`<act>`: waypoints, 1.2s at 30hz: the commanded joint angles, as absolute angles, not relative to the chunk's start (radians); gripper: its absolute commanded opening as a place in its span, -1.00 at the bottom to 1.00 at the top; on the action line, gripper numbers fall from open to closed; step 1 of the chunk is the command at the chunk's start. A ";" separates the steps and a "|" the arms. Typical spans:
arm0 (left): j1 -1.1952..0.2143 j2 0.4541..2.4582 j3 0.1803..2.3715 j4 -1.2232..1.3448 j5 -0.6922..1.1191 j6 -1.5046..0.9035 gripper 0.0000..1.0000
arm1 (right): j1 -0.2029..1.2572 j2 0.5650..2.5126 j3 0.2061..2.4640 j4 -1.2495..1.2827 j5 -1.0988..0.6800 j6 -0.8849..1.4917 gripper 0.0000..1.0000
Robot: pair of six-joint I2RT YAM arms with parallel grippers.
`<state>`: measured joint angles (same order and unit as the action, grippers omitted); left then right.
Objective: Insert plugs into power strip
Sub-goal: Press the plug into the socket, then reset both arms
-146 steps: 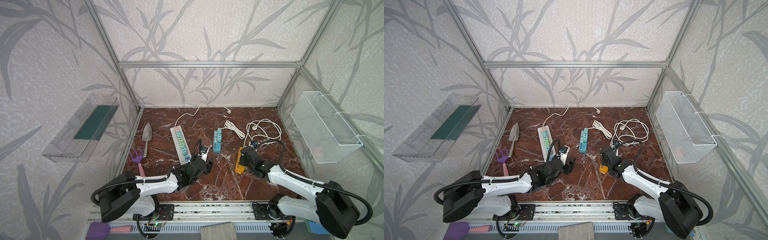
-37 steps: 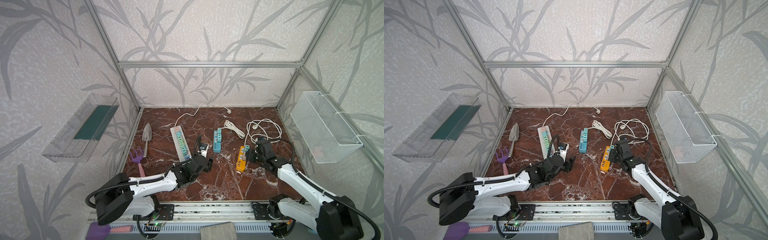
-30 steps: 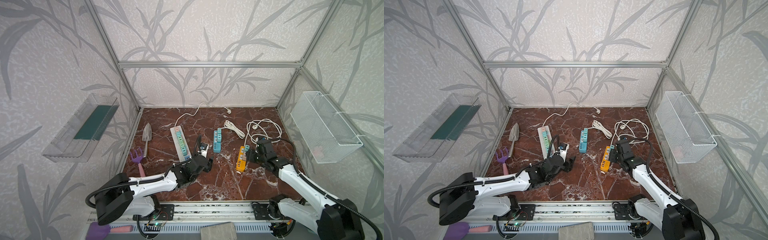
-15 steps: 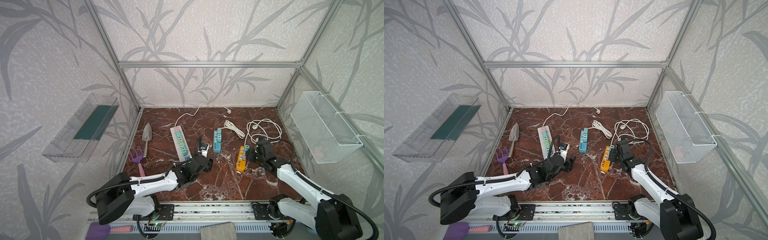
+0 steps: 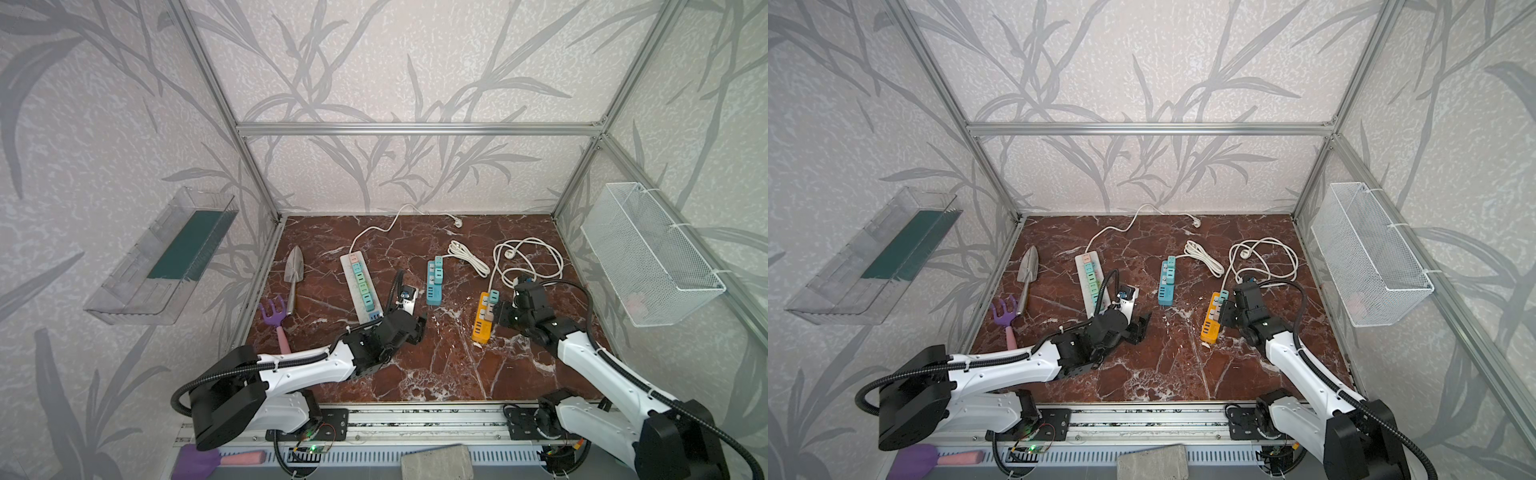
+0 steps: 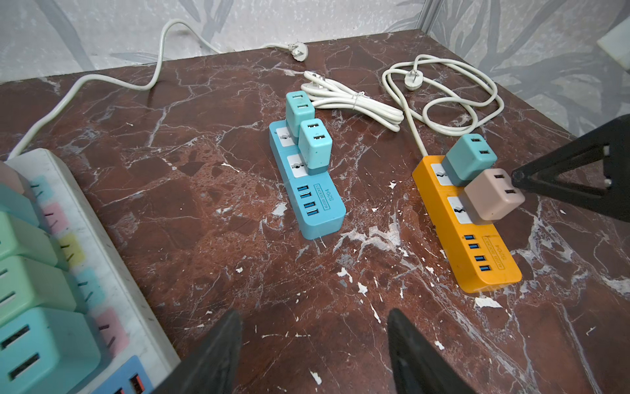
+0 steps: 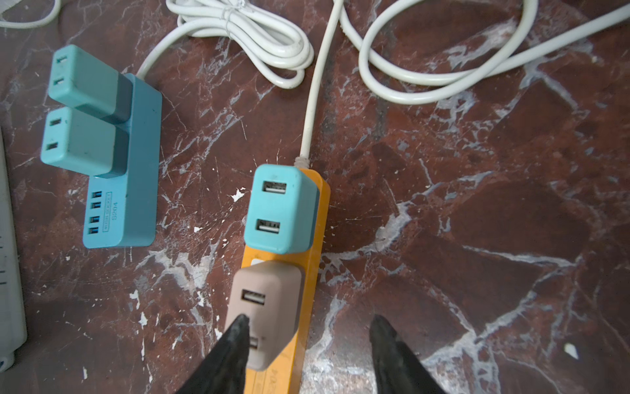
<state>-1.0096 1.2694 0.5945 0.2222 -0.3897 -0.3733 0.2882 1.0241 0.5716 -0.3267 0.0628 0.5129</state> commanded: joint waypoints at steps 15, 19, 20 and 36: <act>-0.998 0.968 0.724 -0.122 -0.857 -0.242 0.98 | 0.324 0.809 0.627 -0.053 0.108 0.213 0.98; -0.909 0.952 0.640 -0.013 -0.879 -0.186 0.98 | 0.315 0.814 0.566 0.081 0.195 0.172 0.98; -0.858 0.945 0.619 0.009 -0.825 -0.186 0.98 | 0.309 0.826 0.566 0.101 0.202 0.146 0.98; -0.277 1.289 0.353 0.824 -0.556 0.088 0.98 | 0.100 0.967 0.463 0.406 0.169 0.008 0.98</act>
<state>-0.3229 1.2194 0.3904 0.6132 -0.6098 0.0090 0.1097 0.9565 0.4808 0.3111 0.1833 0.0422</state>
